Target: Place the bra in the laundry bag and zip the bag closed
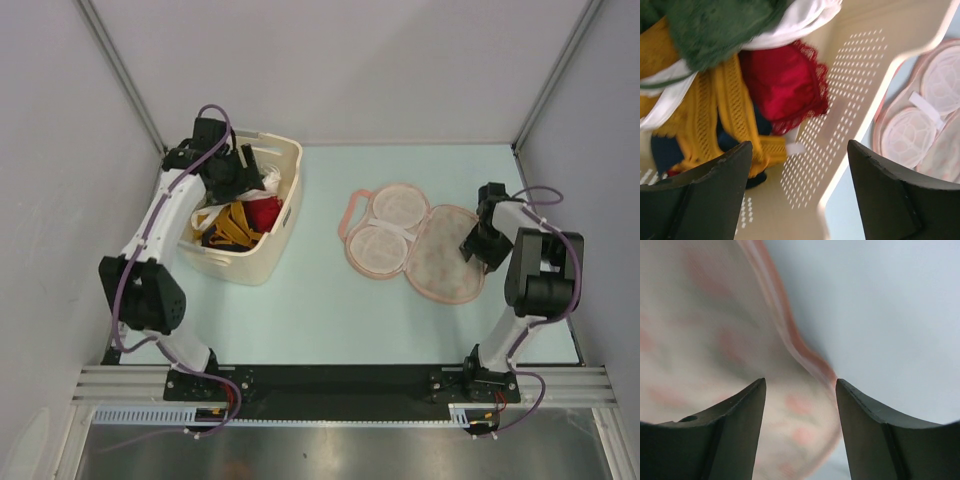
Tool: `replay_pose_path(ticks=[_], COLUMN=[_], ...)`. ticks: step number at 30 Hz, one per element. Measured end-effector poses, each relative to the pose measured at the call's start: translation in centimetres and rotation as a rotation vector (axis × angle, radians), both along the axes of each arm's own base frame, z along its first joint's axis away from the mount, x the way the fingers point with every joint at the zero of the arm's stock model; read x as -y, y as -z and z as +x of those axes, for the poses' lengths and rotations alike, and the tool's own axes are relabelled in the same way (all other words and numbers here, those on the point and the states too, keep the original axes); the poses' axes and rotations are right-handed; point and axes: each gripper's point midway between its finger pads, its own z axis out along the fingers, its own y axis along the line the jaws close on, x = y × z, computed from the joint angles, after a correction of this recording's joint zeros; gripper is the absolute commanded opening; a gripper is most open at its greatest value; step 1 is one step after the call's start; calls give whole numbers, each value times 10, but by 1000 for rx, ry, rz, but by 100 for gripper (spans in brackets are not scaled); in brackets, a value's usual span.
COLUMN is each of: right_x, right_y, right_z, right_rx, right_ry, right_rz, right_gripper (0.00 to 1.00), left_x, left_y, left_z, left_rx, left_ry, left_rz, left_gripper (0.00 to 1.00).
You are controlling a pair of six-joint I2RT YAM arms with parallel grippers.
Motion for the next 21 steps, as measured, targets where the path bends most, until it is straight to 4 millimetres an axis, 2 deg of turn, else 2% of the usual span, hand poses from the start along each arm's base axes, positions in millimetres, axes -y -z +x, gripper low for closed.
replay_pose_path(ticks=[4, 7, 11, 13, 16, 19, 21], right_x=[11, 10, -3, -18, -45, -70, -79], right_y=[-7, -19, -40, -46, -52, -58, -58], right_z=[54, 83, 106, 109, 103, 86, 72], right_rx=[56, 98, 149, 165, 165, 160, 148], right_ry=[-17, -42, -100, -143, -206, -257, -273], right_rz=[-24, -21, 17, 57, 119, 179, 204], right_gripper=[67, 70, 73, 74, 74, 73, 73], left_x=[15, 25, 37, 40, 38, 27, 16], left_y=[14, 25, 34, 38, 46, 48, 48], left_z=[34, 57, 89, 104, 113, 116, 119], left_rx=[6, 23, 52, 68, 72, 69, 69], left_ry=[66, 119, 182, 201, 201, 174, 137], left_rz=[-30, -50, -79, -85, -86, -76, -63], left_gripper=[84, 83, 78, 77, 77, 77, 77])
